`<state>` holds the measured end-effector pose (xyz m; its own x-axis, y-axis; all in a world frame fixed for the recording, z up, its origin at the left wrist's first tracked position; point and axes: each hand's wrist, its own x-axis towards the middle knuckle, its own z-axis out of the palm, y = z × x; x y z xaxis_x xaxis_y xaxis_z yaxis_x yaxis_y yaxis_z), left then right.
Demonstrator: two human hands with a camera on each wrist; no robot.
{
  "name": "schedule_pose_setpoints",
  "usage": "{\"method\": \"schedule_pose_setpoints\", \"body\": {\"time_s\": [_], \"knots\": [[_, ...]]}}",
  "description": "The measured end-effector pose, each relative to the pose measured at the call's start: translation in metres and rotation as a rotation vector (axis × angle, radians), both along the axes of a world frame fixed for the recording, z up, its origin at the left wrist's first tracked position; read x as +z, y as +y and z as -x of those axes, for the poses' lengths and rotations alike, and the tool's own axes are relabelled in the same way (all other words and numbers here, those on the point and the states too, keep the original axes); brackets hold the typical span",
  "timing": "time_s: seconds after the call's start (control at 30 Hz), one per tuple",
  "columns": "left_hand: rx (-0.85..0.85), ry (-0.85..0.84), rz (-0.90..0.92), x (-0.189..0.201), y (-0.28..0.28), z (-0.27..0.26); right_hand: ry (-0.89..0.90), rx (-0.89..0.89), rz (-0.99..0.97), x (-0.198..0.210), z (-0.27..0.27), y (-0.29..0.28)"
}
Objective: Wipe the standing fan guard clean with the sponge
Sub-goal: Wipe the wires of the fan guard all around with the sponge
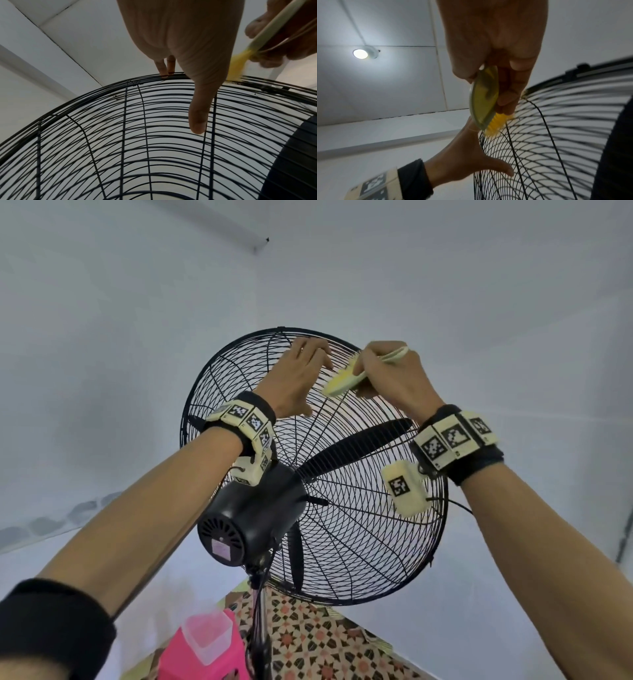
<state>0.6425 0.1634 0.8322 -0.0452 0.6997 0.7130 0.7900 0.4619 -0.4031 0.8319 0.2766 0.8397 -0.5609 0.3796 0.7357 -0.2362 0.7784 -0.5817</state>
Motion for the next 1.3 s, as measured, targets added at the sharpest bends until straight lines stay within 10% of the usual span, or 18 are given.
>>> {"method": "schedule_pose_setpoints", "body": {"time_s": [0.27,0.47,0.67,0.83,1.3], "knots": [[0.032,-0.021,0.000,0.001,-0.003,-0.004,-0.408,-0.557,-0.266,-0.009,-0.012,0.015],[0.044,-0.052,-0.015,-0.001,-0.005,0.001,-0.027,-0.302,-0.104,-0.013,-0.006,0.012],[0.066,-0.016,0.011,0.001,0.001,-0.005,-0.262,-0.548,-0.243,-0.020,-0.020,0.014],[0.067,-0.007,0.011,0.000,0.001,-0.004,0.040,-0.048,-0.090,-0.009,0.006,0.000],[-0.020,-0.106,0.052,0.028,-0.002,0.000,0.007,0.052,0.205,0.034,0.015,0.029]]}}
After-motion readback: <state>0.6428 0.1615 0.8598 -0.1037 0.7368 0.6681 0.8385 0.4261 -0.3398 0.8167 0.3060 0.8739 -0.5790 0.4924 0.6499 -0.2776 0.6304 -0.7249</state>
